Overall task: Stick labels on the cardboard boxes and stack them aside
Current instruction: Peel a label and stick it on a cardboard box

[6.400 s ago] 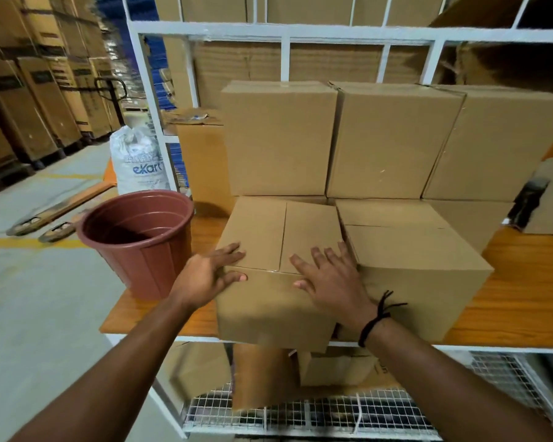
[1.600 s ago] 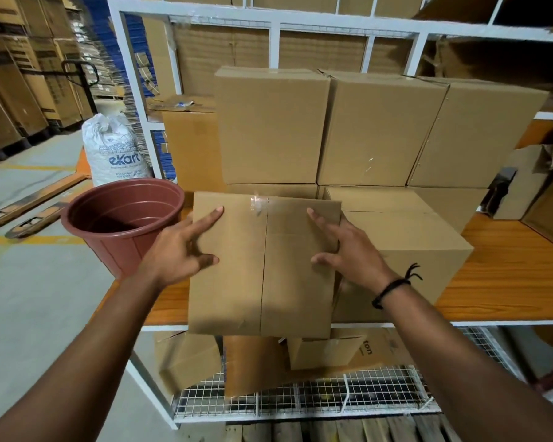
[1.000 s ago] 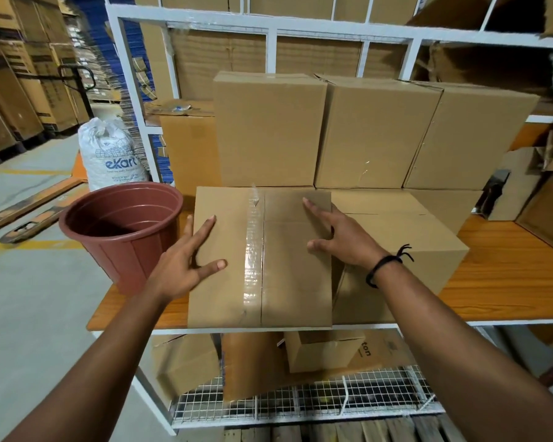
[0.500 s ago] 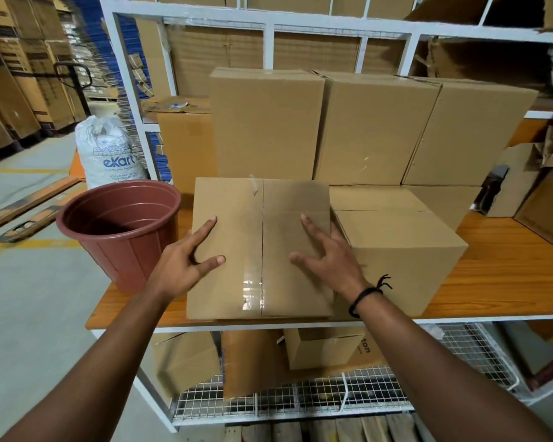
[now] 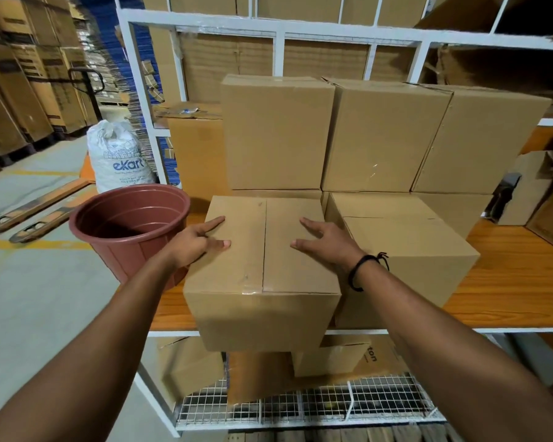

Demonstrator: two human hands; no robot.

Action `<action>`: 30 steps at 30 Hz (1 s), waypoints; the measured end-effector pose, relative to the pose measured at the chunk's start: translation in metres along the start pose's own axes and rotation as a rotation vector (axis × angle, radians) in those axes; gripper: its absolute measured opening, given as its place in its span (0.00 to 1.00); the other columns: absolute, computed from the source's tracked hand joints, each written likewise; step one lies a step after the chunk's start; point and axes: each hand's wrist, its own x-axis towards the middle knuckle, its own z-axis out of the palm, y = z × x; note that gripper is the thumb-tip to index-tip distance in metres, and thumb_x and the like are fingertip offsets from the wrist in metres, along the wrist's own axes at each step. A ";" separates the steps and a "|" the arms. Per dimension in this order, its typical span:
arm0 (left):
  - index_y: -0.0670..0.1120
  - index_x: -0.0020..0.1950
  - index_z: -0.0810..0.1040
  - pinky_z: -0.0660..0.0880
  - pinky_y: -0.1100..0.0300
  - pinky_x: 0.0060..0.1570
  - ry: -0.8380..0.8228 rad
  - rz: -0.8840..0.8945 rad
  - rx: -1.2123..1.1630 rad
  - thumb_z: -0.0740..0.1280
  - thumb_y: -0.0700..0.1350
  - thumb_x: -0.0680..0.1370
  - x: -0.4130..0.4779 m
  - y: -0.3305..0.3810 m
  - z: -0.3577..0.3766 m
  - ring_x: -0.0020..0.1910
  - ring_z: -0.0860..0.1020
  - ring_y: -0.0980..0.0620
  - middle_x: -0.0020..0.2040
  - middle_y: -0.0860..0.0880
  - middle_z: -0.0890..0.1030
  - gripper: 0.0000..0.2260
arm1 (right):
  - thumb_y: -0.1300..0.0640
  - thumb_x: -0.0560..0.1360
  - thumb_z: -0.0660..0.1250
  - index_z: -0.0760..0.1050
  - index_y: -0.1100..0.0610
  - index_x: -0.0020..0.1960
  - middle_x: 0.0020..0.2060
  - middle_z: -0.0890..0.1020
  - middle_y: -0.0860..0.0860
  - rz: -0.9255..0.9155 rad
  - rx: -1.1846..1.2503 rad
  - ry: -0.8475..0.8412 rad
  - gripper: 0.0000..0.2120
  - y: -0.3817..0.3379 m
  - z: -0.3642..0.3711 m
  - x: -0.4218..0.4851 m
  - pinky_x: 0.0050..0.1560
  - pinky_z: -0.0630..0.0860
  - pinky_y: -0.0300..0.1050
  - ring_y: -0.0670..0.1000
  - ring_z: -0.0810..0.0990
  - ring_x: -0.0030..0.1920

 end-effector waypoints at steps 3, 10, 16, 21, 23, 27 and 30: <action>0.61 0.74 0.68 0.73 0.56 0.59 0.004 -0.022 -0.053 0.75 0.57 0.65 0.011 -0.007 0.002 0.59 0.77 0.51 0.67 0.49 0.75 0.38 | 0.40 0.68 0.74 0.65 0.45 0.74 0.72 0.67 0.44 0.003 -0.013 -0.020 0.37 0.000 0.002 0.011 0.68 0.60 0.45 0.48 0.64 0.73; 0.56 0.74 0.70 0.65 0.56 0.59 0.004 -0.006 -0.039 0.70 0.50 0.77 0.034 -0.005 0.010 0.63 0.70 0.51 0.75 0.47 0.68 0.25 | 0.41 0.69 0.74 0.67 0.47 0.73 0.73 0.67 0.46 0.060 0.062 0.005 0.36 0.010 0.006 0.032 0.73 0.59 0.51 0.51 0.63 0.73; 0.61 0.72 0.70 0.66 0.48 0.69 0.033 0.050 -0.065 0.71 0.65 0.71 0.021 -0.005 0.005 0.72 0.67 0.47 0.76 0.50 0.67 0.30 | 0.40 0.72 0.70 0.67 0.48 0.73 0.72 0.69 0.46 0.024 0.121 0.040 0.32 0.011 0.006 0.026 0.72 0.62 0.50 0.48 0.66 0.72; 0.68 0.67 0.73 0.60 0.55 0.71 0.231 0.366 -0.140 0.69 0.65 0.72 -0.031 -0.035 0.005 0.77 0.57 0.60 0.78 0.48 0.61 0.23 | 0.28 0.69 0.61 0.70 0.35 0.66 0.73 0.63 0.43 -0.144 0.166 0.212 0.28 0.030 0.008 -0.039 0.67 0.69 0.47 0.43 0.67 0.69; 0.66 0.70 0.71 0.62 0.57 0.70 0.236 0.472 -0.041 0.68 0.70 0.69 -0.045 -0.054 0.015 0.77 0.59 0.59 0.78 0.47 0.62 0.30 | 0.29 0.67 0.64 0.69 0.32 0.64 0.74 0.57 0.41 -0.254 0.104 0.196 0.26 0.050 0.017 -0.069 0.64 0.73 0.47 0.39 0.67 0.68; 0.52 0.76 0.66 0.67 0.53 0.67 0.291 0.551 0.143 0.70 0.70 0.67 -0.057 -0.083 0.041 0.77 0.60 0.55 0.80 0.47 0.58 0.43 | 0.31 0.67 0.68 0.61 0.35 0.72 0.78 0.51 0.51 -0.437 -0.222 0.238 0.36 0.083 0.035 -0.084 0.64 0.67 0.53 0.54 0.61 0.74; 0.50 0.75 0.66 0.71 0.50 0.67 0.383 0.556 0.222 0.71 0.68 0.68 -0.059 -0.088 0.052 0.76 0.64 0.51 0.79 0.49 0.60 0.41 | 0.40 0.68 0.72 0.60 0.41 0.73 0.77 0.56 0.57 -0.465 -0.277 0.304 0.37 0.086 0.045 -0.080 0.57 0.74 0.49 0.55 0.68 0.69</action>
